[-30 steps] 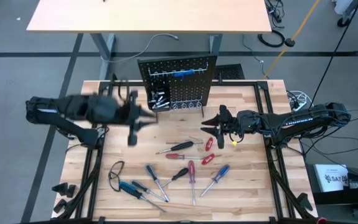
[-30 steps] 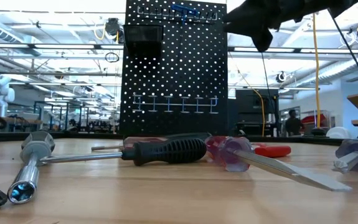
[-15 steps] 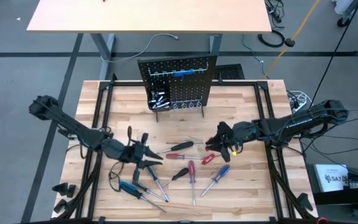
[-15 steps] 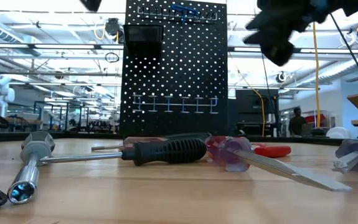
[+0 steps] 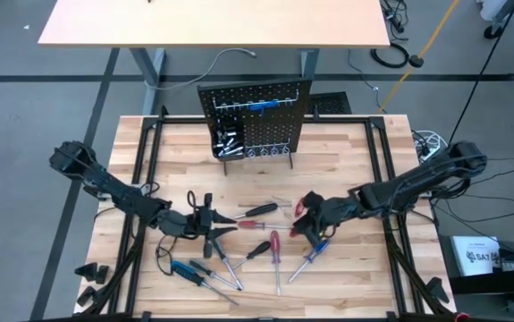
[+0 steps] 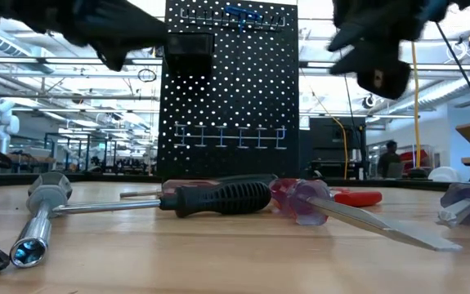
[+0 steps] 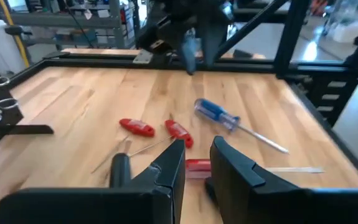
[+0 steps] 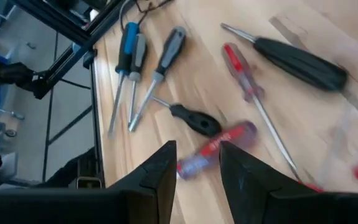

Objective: Hang tools onto peg board
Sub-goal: Hang the black screwdriver on the pegboard

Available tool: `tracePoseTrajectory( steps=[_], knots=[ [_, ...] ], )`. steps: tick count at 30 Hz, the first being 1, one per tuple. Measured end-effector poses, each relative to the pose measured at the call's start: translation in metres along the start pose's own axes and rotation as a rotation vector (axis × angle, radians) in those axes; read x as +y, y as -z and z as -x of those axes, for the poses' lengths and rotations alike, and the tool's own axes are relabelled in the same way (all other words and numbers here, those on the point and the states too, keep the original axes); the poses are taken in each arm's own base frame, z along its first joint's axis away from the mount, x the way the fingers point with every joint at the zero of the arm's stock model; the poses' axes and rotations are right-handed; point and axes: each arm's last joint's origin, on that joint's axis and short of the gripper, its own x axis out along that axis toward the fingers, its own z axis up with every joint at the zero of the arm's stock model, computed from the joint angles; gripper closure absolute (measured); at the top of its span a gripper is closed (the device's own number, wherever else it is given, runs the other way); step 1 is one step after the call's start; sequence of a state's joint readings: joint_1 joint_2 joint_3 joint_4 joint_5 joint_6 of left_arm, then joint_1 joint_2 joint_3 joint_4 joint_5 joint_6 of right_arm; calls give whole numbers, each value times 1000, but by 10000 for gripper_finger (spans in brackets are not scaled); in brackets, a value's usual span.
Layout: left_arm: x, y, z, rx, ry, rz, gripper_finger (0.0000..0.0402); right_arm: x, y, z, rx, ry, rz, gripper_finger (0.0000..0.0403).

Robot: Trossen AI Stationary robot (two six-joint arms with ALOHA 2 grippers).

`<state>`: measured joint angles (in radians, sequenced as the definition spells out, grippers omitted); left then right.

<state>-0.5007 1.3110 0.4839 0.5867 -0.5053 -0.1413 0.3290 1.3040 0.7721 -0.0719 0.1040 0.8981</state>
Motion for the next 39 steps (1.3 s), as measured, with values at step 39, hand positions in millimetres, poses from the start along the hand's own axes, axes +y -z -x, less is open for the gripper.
tracePoseTrajectory(
  steps=[39],
  knots=[
    [25, -23, 27, 9, -143, -128, 324, 5, -33, -89, 134, 191, 418, 291]
  ],
)
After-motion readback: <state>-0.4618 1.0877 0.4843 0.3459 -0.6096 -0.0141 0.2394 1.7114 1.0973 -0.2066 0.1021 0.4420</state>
